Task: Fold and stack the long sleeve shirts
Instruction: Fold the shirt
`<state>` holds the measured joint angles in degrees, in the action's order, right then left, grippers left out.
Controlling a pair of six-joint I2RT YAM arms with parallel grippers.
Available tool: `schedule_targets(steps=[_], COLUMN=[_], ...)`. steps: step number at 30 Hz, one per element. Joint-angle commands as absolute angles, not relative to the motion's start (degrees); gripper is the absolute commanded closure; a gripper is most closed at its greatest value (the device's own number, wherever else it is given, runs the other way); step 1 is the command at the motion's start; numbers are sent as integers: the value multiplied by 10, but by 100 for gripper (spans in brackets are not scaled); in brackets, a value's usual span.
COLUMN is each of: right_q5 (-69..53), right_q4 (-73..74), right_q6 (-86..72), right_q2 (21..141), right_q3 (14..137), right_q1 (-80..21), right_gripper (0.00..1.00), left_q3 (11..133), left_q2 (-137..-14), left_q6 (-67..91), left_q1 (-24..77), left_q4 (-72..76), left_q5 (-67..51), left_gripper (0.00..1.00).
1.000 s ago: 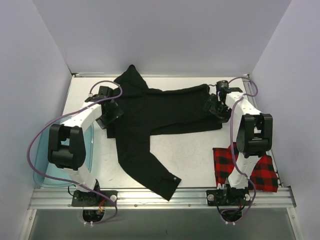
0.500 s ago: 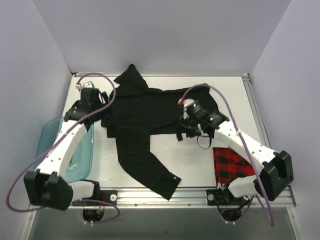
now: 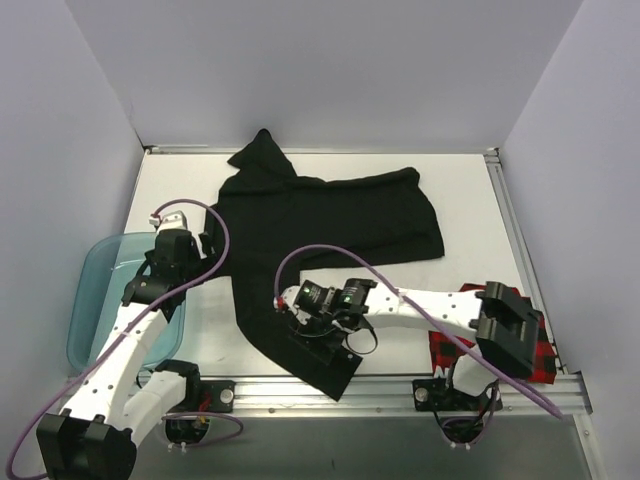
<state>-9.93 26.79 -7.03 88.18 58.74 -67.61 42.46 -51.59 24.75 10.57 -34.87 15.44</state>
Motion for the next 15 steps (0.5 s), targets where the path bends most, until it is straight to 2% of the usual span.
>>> schedule_targets(steps=[1, 5, 10, 15], right_q5=[-124, -122, -107, -86], right_q4=[264, 265, 270, 276], right_q6=[-49, -44, -52, -60], right_q2=[948, 993, 1031, 1070], right_q3=[640, 660, 675, 679], right_q1=[-690, -695, -710, -724], right_gripper=[44, 45, 35, 36], left_q3=[418, 422, 417, 416], left_q2=[-485, -472, -455, -446], left_q6=[232, 230, 230, 233], left_q1=[108, 105, 105, 103], left_q4=[-294, -288, -288, -289], left_q5=[178, 191, 211, 219], left_gripper=[3, 3, 3, 3])
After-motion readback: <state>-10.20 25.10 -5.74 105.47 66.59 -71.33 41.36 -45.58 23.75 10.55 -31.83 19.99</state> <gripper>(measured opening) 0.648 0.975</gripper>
